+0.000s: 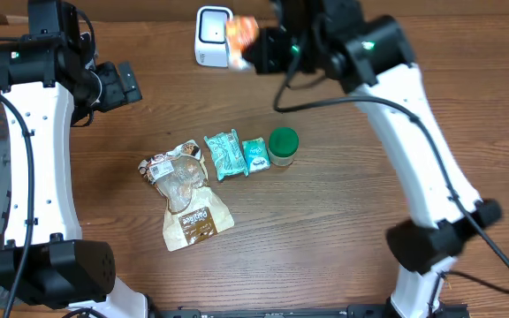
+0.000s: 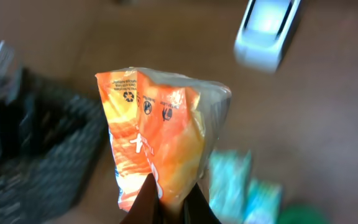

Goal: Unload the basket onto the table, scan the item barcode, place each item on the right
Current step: 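Lift the orange pack and hold it in front of the white scanner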

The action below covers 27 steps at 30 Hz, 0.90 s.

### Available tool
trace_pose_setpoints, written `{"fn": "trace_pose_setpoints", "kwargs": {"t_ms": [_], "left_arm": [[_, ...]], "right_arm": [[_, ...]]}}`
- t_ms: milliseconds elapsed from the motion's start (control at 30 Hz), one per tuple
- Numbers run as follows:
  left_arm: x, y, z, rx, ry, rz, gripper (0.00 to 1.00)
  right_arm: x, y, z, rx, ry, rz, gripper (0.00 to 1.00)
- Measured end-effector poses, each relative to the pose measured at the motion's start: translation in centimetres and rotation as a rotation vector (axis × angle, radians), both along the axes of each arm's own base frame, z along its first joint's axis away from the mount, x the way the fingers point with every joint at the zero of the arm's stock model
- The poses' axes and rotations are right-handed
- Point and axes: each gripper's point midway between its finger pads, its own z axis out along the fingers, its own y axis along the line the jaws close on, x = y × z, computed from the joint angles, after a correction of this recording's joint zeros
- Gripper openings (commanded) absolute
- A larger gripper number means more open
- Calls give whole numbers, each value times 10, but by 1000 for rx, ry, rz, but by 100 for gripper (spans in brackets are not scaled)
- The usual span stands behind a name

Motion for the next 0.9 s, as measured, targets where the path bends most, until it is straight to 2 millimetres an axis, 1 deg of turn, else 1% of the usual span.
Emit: {"fn": "trace_pose_setpoints", "kwargs": {"t_ms": [67, 167, 267, 300, 333, 433, 667, 833, 900], "left_arm": [[0, 0, 0, 0, 0, 0, 100], [0, 0, 0, 0, 0, 0, 100], [0, 0, 0, 0, 0, 0, 100], [0, 0, 0, 0, 0, 0, 100], [0, 0, 0, 0, -1, 0, 100], [0, 0, 0, 0, 0, 0, 100], [0, 0, 0, 0, 0, 0, 100], [0, 0, 0, 0, 0, 0, 100], [0, 0, 0, 0, 0, 0, 100]], "right_arm": [[26, 7, -4, -68, -119, -30, 4], [70, 13, -16, -197, -293, -119, 4], [107, 19, -30, -320, -445, -185, 4], [111, 19, -32, -337, -462, -192, 4], [122, 22, -36, -368, -507, -200, 4], [143, 26, -45, -436, -602, -205, 4], [178, 36, -73, -648, -800, -121, 4], [199, 48, -100, -799, -937, -32, 4], [204, 52, -118, -867, -971, 15, 4]]}}
